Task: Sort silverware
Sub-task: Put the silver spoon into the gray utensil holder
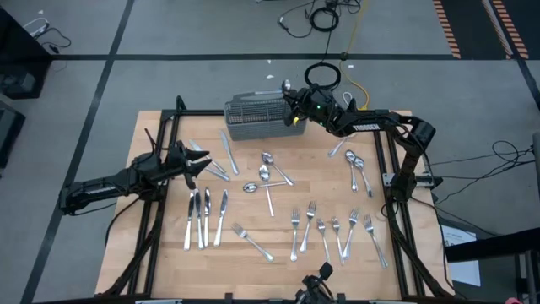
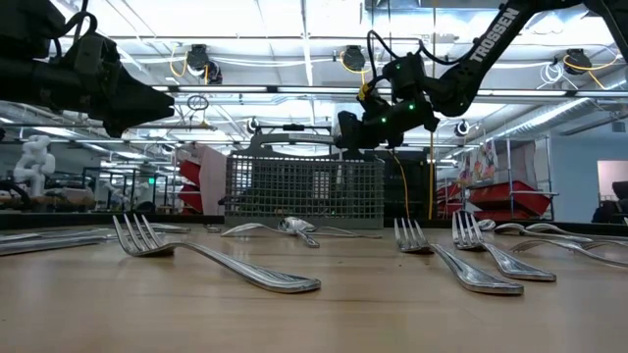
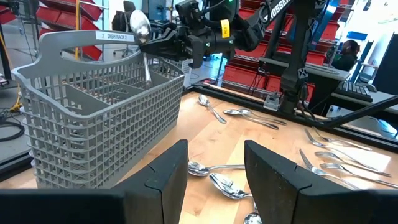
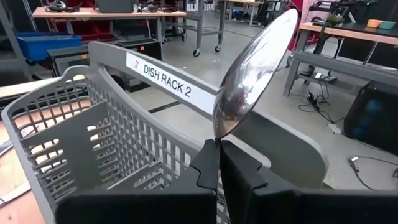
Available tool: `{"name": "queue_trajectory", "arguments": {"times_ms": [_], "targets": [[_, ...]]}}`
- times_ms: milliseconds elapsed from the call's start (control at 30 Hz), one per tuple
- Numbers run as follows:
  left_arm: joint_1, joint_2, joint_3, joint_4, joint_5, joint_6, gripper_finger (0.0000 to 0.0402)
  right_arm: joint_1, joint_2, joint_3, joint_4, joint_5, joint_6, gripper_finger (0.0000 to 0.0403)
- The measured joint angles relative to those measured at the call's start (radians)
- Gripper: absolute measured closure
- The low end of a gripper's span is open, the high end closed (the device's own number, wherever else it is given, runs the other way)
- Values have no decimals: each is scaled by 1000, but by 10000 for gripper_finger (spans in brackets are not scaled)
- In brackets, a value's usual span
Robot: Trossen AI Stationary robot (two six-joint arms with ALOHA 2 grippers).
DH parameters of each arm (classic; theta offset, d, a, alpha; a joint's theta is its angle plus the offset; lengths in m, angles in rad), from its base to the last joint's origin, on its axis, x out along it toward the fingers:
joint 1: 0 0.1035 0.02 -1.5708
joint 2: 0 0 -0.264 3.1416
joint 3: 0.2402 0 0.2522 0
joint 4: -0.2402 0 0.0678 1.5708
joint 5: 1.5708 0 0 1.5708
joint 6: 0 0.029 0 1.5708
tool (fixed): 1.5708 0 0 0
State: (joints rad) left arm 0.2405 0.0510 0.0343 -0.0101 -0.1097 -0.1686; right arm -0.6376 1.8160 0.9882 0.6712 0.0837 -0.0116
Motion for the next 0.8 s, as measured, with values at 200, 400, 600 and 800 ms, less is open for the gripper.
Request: {"name": "queue_trajectory", "arguments": {"times_ms": [200,400,600,800], "targets": [[0,0,0,0,0,-1,237,0,0,0,-3,3,0,361],[0,0,0,-1,0,-2,237,0,0,0,-33,3,8,323],[0,0,0,-1,0,-3,237,0,0,0,-39,3,8,308],[0,0,0,-2,0,-7,237,12,-57,-1,-65,12,-73,307]]}}
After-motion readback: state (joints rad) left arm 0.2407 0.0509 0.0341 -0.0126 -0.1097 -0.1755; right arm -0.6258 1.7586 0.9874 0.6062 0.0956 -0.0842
